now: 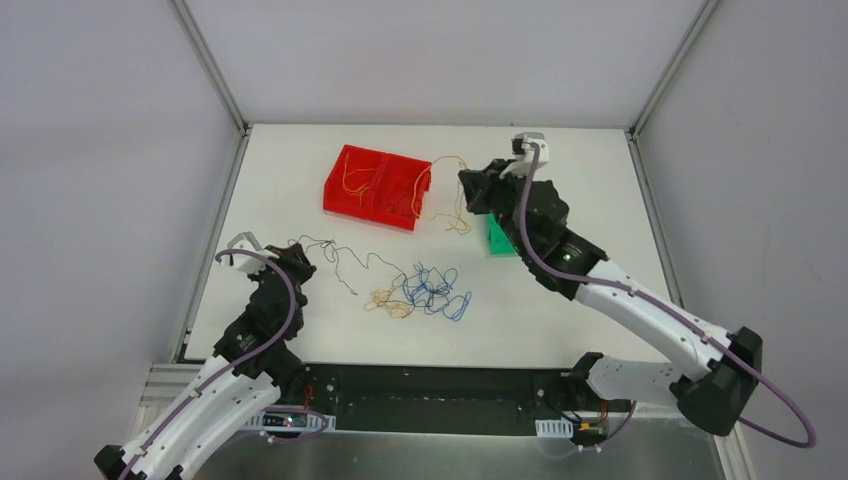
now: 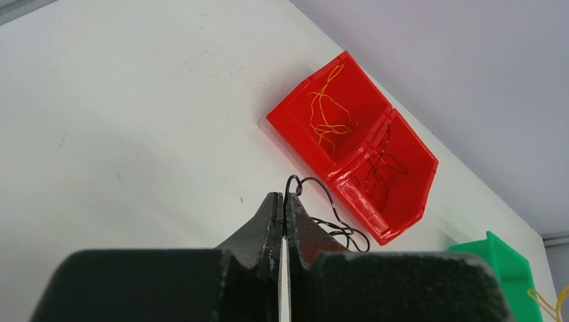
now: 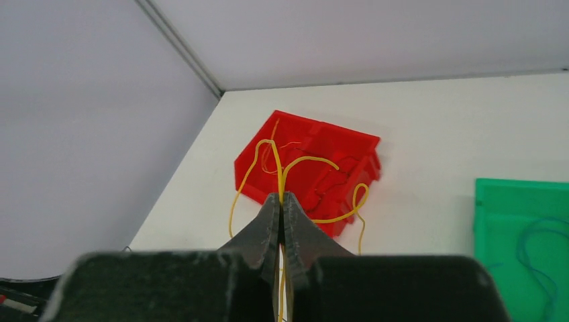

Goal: Untangle the cables

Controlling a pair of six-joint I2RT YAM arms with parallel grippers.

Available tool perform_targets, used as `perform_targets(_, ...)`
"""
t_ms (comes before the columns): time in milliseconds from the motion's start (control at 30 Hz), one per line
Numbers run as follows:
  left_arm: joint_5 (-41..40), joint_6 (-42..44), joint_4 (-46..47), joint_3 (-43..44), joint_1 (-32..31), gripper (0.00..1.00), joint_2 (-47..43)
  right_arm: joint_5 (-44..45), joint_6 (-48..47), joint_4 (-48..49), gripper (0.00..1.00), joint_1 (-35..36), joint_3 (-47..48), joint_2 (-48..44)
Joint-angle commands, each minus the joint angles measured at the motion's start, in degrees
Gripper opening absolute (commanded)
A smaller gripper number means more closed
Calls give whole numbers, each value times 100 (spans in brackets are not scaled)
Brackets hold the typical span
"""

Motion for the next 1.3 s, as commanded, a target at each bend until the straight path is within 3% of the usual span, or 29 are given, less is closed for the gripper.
perform_targets(0, -91, -356, -567, -194, -15, 0, -267, -1177, 27, 943, 0, -85, 824, 930)
perform_targets(467, 397, -607, -1054, -490, -33, 0, -1015, -3184, 905, 2908, 0, -560, 3688, 4574)
perform_targets(733, 540, -607, -1052, -411, -33, 0, -910, -3595, 1649, 3423, 0, -855, 5477, 6879)
perform_targets(967, 502, -557, -1054, -360, -33, 0, -797, -3259, 1297, 3374, 0, -958, 4942, 7155)
perform_targets(1267, 479, -542, -1050, -347, -33, 0, -768, -2171, 55, 1394, 0, -788, 4992, 7143)
